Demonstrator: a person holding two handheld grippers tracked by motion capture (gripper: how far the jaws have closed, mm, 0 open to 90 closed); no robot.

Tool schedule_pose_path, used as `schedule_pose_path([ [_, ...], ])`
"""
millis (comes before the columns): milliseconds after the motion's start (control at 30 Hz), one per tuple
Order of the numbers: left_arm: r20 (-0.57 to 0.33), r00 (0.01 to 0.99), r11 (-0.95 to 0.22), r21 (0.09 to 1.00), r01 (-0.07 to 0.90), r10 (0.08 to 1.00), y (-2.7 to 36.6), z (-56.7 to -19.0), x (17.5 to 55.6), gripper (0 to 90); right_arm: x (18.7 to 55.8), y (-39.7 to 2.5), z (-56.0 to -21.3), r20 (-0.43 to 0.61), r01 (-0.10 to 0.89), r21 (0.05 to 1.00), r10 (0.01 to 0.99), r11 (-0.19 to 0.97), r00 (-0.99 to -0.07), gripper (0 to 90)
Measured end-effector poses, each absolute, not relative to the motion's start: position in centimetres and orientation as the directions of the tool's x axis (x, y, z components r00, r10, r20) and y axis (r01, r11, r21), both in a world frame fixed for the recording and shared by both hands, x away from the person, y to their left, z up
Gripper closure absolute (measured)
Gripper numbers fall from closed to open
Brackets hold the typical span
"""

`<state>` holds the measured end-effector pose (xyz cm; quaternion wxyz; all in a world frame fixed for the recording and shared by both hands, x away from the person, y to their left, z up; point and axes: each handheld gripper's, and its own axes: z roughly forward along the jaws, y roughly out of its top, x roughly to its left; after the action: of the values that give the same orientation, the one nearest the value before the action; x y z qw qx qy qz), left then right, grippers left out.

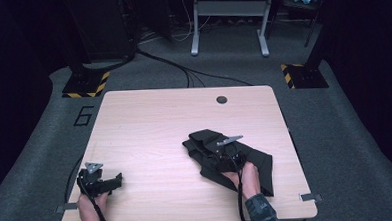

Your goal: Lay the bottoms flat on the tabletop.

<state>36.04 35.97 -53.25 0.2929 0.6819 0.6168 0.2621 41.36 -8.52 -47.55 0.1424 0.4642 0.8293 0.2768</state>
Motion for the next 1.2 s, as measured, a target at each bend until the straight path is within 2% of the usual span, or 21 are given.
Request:
schedule_pose_path([
  [33, -0.004, 0.102, -0.067, 0.723, 0.687, 0.995, 36.0, -53.3, 36.0, 1.4, 41.4, -8.5, -47.6, 0.021, 0.691, 0.591, 0.849, 0.416, -0.529, 35.4],
  [67, -0.004, 0.102, -0.067, 0.723, 0.687, 0.995, 36.0, -53.3, 36.0, 1.4, 41.3, -8.5, -47.7, 0.015, 0.689, 0.595, 0.851, 0.415, -0.525, 45.4],
  [100, -0.005, 0.101, -0.066, 0.725, 0.686, 0.995, 36.0, -53.3, 36.1, 1.4, 41.3, -8.5, -47.7, 0.015, 0.689, 0.595, 0.851, 0.415, -0.525, 45.4],
  [200, -0.004, 0.102, -0.067, 0.724, 0.687, 0.995, 36.0, -53.3, 36.0, 1.4, 41.2, -8.4, -47.7, 0.006, 0.674, 0.601, 0.840, 0.430, -0.542, 57.5],
  [233, -0.002, 0.104, -0.070, 0.723, 0.688, 0.995, 36.0, -53.2, 36.0, 1.4, 41.3, -8.4, -47.7, 0.005, 0.669, 0.600, 0.834, 0.439, -0.552, 64.1],
  [267, -0.001, 0.105, -0.072, 0.722, 0.688, 0.994, 36.0, -53.2, 36.0, 1.4, 41.3, -8.4, -47.7, 0.005, 0.669, 0.600, 0.834, 0.439, -0.552, 64.1],
  [300, -0.002, 0.105, -0.071, 0.723, 0.687, 0.995, 36.0, -53.2, 36.0, 1.4, 41.4, -8.4, -47.8, 0.003, 0.660, 0.601, 0.825, 0.450, -0.565, 68.2],
  [467, -0.002, 0.100, -0.067, 0.723, 0.687, 0.995, 36.0, -53.2, 36.0, 1.4, 41.3, -8.6, -47.8, 0.031, 0.654, 0.614, 0.814, 0.442, -0.580, 73.2],
  [667, -0.002, 0.099, -0.067, 0.724, 0.686, 0.995, 36.0, -53.3, 36.0, 1.4, 41.2, -8.7, -47.7, 0.073, 0.644, 0.623, 0.786, 0.445, -0.614, 74.1],
  [1000, 0.001, 0.098, -0.068, 0.724, 0.687, 0.995, 35.9, -53.2, 36.0, 1.4, 40.0, -5.0, -47.9, 0.087, 0.561, 0.639, 0.674, 0.527, -0.733, 73.8],
  [1200, 0.008, 0.098, -0.074, 0.722, 0.688, 0.995, 35.9, -53.2, 36.0, 1.5, 39.3, -3.3, -48.0, 0.088, 0.526, 0.649, 0.632, 0.550, -0.770, 73.5],
])
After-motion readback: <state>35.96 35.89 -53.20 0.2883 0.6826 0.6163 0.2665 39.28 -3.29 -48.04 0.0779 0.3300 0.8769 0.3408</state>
